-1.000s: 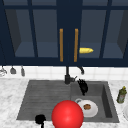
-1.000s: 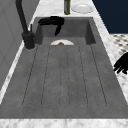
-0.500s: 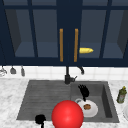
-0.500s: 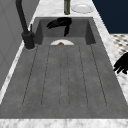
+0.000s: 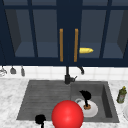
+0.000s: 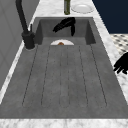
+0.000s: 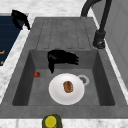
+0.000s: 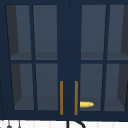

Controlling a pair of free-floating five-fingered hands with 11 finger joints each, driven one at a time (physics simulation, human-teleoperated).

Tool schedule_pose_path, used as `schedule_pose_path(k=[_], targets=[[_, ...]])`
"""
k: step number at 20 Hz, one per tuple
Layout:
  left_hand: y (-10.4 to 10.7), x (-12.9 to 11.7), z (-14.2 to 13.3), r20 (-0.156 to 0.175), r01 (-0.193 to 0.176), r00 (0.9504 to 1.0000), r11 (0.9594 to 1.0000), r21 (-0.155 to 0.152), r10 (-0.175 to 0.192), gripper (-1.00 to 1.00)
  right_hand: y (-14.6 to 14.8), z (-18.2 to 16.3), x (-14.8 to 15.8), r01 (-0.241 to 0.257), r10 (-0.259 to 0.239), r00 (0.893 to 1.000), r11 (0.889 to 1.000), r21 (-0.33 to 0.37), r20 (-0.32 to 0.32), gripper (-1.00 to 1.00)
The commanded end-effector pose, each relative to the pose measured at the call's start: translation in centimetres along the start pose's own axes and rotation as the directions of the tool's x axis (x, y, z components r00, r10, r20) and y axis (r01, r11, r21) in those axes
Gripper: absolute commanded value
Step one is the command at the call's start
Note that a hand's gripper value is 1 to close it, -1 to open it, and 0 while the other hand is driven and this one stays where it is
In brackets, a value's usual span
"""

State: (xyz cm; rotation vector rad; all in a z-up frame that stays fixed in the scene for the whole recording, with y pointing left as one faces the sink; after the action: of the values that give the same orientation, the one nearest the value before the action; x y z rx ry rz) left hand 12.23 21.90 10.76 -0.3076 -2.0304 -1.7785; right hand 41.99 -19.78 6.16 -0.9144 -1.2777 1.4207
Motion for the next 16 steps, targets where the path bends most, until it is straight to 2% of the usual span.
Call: schedule_pose_path(k=[1,6,9,13,15,16], targets=[[0.0,0.0,0.0,0.0,0.0,1.0,1.0,0.0,0.0,0.0,0.2,1.2,-0.9,0.037,-0.033,0.999,0.992,0.117,-0.032,-1.0],[0.0,0.0,0.0,0.0,0.0,1.0,1.0,0.0,0.0,0.0,0.3,2.8,-1.9,0.073,-0.066,0.997,0.967,0.242,-0.04,-1.0],[0.0,0.0,0.0,0.0,0.0,1.0,1.0,0.0,0.0,0.0,0.4,3.5,-2.4,0.095,-0.084,0.995,0.944,0.315,-0.047,-1.0],[0.0,0.0,0.0,0.0,0.0,1.0,1.0,0.0,0.0,0.0,1.3,2.5,-2.5,0.11,-0.09,0.994,0.907,0.407,-0.067,-1.0],[0.0,0.0,0.0,0.0,0.0,1.0,1.0,0.0,0.0,0.0,1.9,2.0,-2.8,0.109,-0.091,0.994,0.895,0.432,-0.062,-1.0],[0.0,0.0,0.0,0.0,0.0,1.0,1.0,0.0,0.0,0.0,2.1,1.7,-2.9,0.104,-0.087,0.994,0.893,0.437,-0.059,-1.0]])
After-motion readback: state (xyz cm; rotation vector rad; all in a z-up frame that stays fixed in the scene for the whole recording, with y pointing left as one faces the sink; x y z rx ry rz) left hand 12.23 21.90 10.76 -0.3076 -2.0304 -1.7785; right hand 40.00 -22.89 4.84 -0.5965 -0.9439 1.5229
